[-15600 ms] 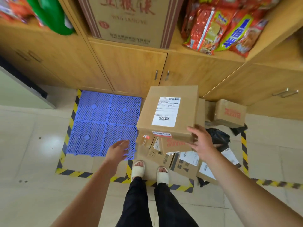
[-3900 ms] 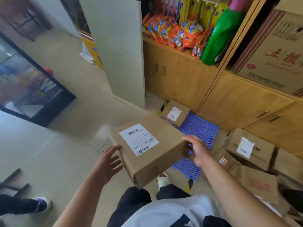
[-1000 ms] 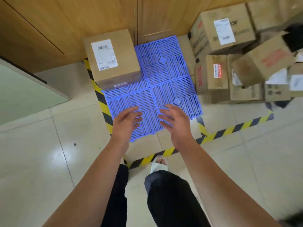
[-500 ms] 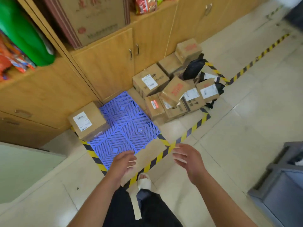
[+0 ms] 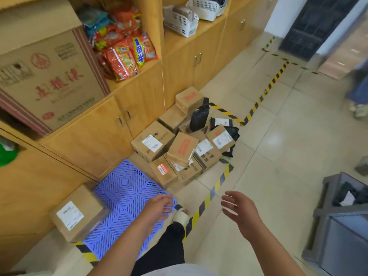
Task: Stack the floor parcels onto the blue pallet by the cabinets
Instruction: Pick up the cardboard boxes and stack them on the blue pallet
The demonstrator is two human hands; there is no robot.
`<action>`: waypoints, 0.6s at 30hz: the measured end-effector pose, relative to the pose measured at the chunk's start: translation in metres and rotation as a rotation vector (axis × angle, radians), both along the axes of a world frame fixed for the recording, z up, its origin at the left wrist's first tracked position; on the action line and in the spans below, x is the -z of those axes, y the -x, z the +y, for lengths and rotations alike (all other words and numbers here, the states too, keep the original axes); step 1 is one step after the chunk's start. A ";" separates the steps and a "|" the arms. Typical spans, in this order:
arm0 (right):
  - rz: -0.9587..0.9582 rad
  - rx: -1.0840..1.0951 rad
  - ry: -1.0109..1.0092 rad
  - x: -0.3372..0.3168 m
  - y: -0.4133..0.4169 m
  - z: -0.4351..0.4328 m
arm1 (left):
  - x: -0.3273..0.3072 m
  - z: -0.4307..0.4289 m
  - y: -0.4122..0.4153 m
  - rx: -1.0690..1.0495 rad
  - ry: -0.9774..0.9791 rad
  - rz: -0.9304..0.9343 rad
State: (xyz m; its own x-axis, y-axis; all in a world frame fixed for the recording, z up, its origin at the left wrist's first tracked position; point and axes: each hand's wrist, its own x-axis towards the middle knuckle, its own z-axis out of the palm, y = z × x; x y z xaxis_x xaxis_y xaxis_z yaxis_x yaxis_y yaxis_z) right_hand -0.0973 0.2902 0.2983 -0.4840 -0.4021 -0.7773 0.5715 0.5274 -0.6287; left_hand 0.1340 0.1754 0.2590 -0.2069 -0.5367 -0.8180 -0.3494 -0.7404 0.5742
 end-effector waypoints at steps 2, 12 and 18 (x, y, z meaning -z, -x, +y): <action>0.032 -0.028 -0.033 -0.001 0.026 -0.025 | 0.003 -0.030 0.029 -0.009 -0.004 0.005; 0.062 -0.064 -0.005 -0.028 0.160 -0.125 | 0.011 -0.146 0.151 -0.050 -0.081 -0.006; -0.005 -0.002 -0.023 0.001 0.269 -0.150 | 0.018 -0.186 0.261 0.024 -0.073 0.005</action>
State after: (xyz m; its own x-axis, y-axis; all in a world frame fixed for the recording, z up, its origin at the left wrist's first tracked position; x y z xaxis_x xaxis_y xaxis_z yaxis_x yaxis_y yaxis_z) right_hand -0.3660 0.1400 0.2975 -0.4789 -0.3850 -0.7889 0.5736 0.5430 -0.6133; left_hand -0.1273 -0.0106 0.2414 -0.2233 -0.4705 -0.8537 -0.3647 -0.7719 0.5208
